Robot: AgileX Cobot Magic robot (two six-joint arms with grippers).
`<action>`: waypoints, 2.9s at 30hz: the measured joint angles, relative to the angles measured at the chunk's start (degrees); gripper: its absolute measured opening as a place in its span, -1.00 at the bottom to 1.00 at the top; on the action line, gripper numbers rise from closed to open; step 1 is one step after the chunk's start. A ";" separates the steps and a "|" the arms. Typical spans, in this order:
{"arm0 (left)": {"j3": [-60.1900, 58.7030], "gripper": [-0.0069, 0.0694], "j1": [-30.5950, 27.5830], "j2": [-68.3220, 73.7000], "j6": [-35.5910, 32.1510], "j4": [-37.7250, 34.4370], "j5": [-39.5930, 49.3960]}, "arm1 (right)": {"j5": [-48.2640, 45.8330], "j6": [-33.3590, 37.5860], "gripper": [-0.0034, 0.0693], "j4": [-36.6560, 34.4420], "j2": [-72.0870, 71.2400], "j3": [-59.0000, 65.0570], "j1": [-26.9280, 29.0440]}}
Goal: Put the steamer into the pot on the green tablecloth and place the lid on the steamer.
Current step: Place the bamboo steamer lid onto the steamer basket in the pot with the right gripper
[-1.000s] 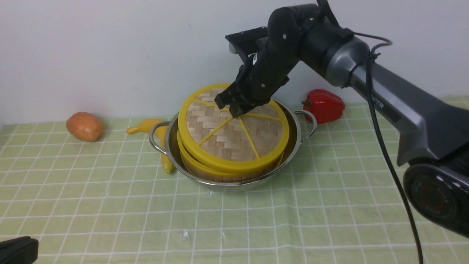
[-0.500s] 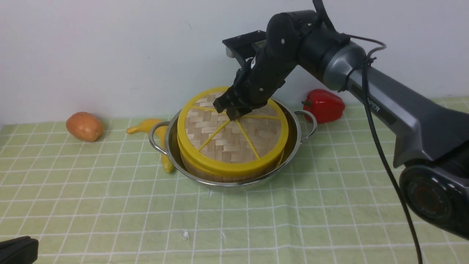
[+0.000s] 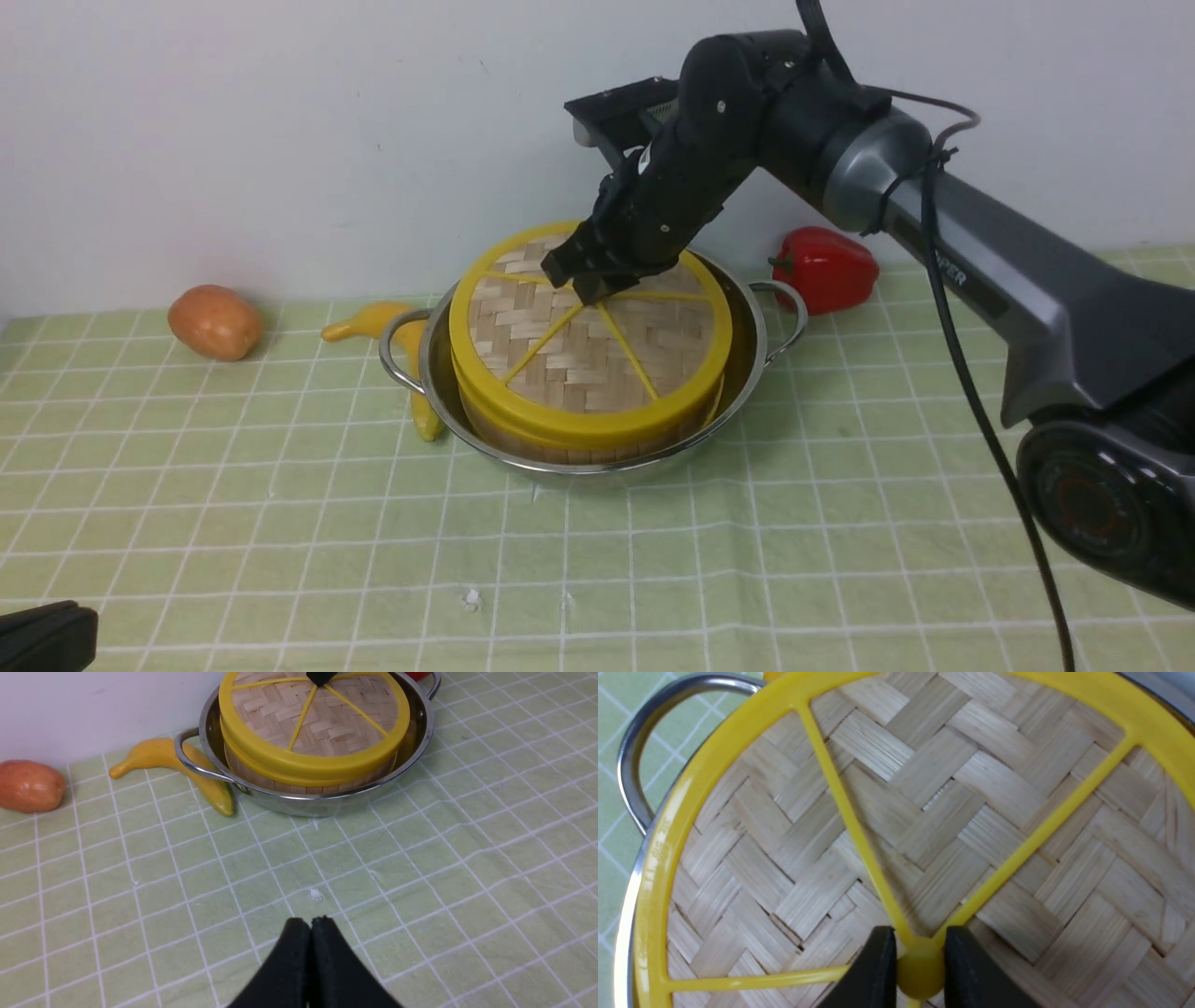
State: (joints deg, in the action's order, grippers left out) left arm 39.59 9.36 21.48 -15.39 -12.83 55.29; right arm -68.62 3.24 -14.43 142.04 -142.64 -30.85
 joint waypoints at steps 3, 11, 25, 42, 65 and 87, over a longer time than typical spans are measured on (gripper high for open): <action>0.00 -0.87 0.00 0.00 0.00 0.00 0.00 | 0.19 0.02 -0.51 -0.13 0.11 0.00 0.05; 0.00 -0.87 0.00 0.00 0.00 0.00 0.00 | 0.32 0.02 -0.51 -0.41 0.17 0.00 0.05; 0.00 -0.84 0.00 0.00 0.00 0.00 0.00 | -1.10 0.02 -0.51 -0.51 0.19 -1.33 0.05; 0.00 -0.84 0.00 0.00 0.00 0.00 0.00 | -1.24 0.02 -0.51 -1.06 0.68 -1.50 0.05; 0.00 -0.84 0.00 0.00 0.00 0.00 0.00 | 0.38 0.02 -0.51 -2.21 -0.46 -1.50 0.05; 0.00 -0.84 0.00 0.00 0.36 0.00 0.11 | 1.33 -0.85 -0.51 -2.86 2.04 -2.33 -0.05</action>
State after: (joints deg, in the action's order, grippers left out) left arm 39.59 9.36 21.48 -15.03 -12.83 55.40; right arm -67.30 2.39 -17.29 144.07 -144.97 -30.90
